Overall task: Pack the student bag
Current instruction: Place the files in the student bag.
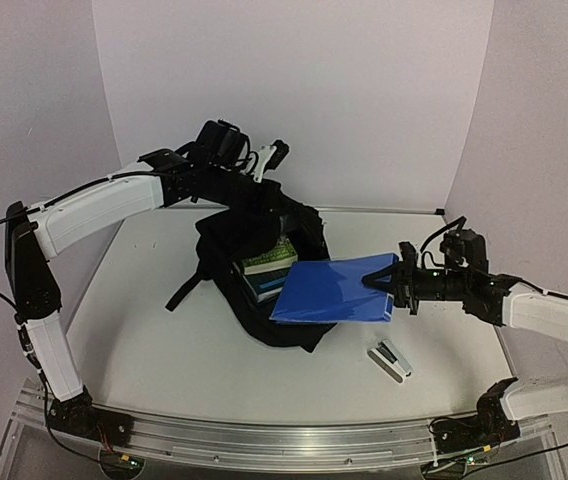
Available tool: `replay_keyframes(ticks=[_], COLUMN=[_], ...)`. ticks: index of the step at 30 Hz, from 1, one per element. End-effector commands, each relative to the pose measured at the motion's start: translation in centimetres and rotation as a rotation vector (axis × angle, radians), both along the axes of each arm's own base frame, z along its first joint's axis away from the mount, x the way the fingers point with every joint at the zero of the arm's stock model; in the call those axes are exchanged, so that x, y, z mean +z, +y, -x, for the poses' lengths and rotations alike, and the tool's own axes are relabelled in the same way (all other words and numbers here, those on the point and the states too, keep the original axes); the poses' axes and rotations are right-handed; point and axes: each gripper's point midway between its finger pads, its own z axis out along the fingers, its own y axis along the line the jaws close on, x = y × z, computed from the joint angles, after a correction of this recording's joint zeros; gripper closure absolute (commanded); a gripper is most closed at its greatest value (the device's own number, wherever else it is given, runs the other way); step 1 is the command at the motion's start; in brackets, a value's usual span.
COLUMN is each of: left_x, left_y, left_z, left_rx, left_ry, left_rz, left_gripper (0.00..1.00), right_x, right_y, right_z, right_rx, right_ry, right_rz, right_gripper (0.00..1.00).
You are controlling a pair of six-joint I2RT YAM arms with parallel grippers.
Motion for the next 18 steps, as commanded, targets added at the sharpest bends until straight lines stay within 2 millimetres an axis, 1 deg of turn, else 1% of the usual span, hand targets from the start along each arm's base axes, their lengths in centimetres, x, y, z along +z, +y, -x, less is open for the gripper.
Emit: replay_keyframes(ticks=[1,5,8,10,18], left_x=[6.9,6.4,6.3,6.3,5.9], left_y=[-1.8,-1.9,-1.9,-1.9,-1.8], left_z=[1.5,2.0,2.4,2.7,3.5], left_rx=[-0.088,-0.107,-0.121,-0.133,-0.155], left_ry=[-0.088,-0.067,-0.059,-0.056,-0.035], left_rz=[0.188,0.189,0.196,0.203,0.208], left_gripper=[1.00,1.00,1.00,1.00,1.00], right_x=[3.9,4.3,3.9,4.4,4.5], right_y=[1.1,1.2,0.8,0.7,-0.2], right_z=[-0.9,-1.9,-3.1,-3.8,-7.1], right_rx=[0.012,-0.035,-0.097,-0.130,-0.318], right_ry=[-0.102,-0.100,-0.095,-0.111,-0.134], right_rz=[-0.136,-0.200,-0.204,-0.244,-0.292], right_gripper=[1.00,1.00,1.00,1.00,1.00])
